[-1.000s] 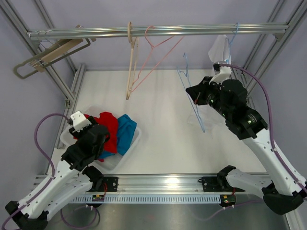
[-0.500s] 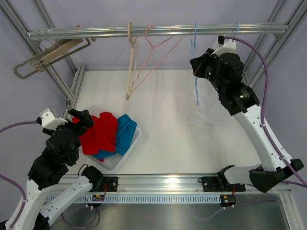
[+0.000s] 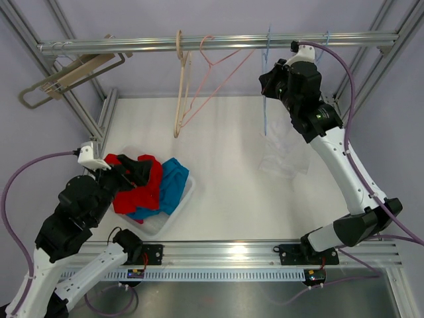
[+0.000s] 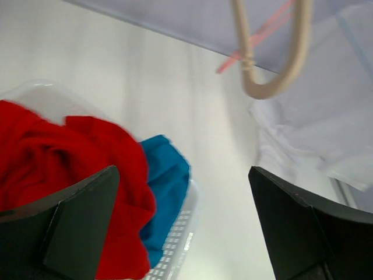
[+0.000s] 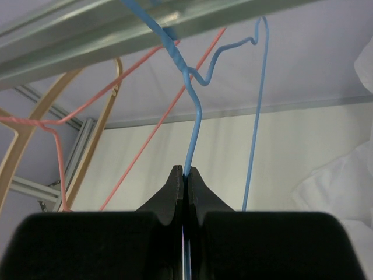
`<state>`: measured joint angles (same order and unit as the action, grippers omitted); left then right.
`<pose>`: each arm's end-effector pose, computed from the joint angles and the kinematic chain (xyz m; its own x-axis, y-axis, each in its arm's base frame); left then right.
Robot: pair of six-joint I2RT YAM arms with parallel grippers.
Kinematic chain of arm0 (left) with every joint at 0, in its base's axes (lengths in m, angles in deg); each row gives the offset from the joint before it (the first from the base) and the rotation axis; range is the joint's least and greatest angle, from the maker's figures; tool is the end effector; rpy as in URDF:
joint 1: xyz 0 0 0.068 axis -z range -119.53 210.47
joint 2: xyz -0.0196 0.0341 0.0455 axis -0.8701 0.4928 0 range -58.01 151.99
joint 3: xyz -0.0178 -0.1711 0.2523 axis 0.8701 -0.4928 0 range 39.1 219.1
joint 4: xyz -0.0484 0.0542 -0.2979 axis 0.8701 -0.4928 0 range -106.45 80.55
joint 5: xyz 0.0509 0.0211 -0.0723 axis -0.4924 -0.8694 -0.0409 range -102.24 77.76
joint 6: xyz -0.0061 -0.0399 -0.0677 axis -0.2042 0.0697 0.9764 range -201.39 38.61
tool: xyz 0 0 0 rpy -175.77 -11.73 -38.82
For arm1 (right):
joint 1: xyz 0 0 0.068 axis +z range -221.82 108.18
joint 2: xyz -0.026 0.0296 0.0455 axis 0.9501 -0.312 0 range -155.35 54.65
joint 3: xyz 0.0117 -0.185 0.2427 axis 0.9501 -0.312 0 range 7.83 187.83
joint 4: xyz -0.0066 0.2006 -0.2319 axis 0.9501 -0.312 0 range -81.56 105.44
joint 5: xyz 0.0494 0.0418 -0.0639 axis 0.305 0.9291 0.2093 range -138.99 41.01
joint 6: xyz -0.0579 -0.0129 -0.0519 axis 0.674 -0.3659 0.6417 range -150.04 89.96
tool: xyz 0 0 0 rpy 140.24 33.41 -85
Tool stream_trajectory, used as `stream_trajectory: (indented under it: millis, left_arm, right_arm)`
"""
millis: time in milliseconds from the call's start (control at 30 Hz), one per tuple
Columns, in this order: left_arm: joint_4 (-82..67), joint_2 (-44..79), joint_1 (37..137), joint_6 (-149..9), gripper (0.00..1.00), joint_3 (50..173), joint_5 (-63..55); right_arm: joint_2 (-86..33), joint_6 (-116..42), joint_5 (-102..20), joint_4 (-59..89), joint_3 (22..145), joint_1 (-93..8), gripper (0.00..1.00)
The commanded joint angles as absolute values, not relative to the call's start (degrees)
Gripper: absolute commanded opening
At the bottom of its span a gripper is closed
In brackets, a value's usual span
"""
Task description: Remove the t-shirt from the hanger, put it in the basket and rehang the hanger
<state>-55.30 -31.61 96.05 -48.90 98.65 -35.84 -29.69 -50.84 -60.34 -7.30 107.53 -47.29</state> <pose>0.0958 -0.0353 0.4261 -0.2665 -0.4146 -0.8701 0.0858 0.8890 -0.4498 0.3660 0.1524 0.5270 -0.1906 0.2956 -0.9361 -0.1731 0.9286 0.3284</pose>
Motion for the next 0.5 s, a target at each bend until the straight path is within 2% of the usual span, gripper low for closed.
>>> stream_trajectory:
  millis: [0, 200, 233, 267, 300, 367, 400, 467]
  left_arm:
    - [-44.97, -29.62, 95.89, -50.63, 0.99, 99.92, -15.36]
    - [-39.6, -25.49, 95.89, -50.8, 0.99, 97.73, -5.31]
    - [-38.56, -25.14, 95.89, -51.24, 0.99, 97.55, -3.21]
    - [-37.94, -24.87, 95.98, -51.42, 0.99, 97.03, -2.49]
    - [-37.67, -24.7, 95.98, -52.03, 0.99, 96.94, -1.88]
    - [-37.23, -24.78, 95.89, -52.73, 0.99, 96.85, -1.78]
    - [-37.31, -24.96, 95.98, -53.43, 0.99, 96.85, -1.78]
    - [-37.31, -25.13, 95.98, -53.96, 0.99, 96.58, -1.43]
  right_arm:
    - [-29.2, -52.54, -57.61, -3.99, 103.65, -47.57, 0.0]
    - [-25.16, -53.68, -57.16, -2.58, 99.15, -47.57, 0.0]
    - [-23.59, -53.6, -56.99, -2.75, 98.45, -47.57, 0.04]
    - [-22.88, -53.34, -56.98, -3.97, 98.36, -47.57, 0.12]
    - [-22.09, -53.16, -57.33, -4.77, 98.18, -47.57, 0.35]
    - [-19.45, -51.67, -57.95, -7.74, 98.18, -47.65, 0.58]
    - [-18.49, -51.14, -58.73, -8.89, 98.27, -47.65, 0.65]
    - [-15.5, -49.56, -60.14, -10.65, 98.01, -47.74, 0.65]
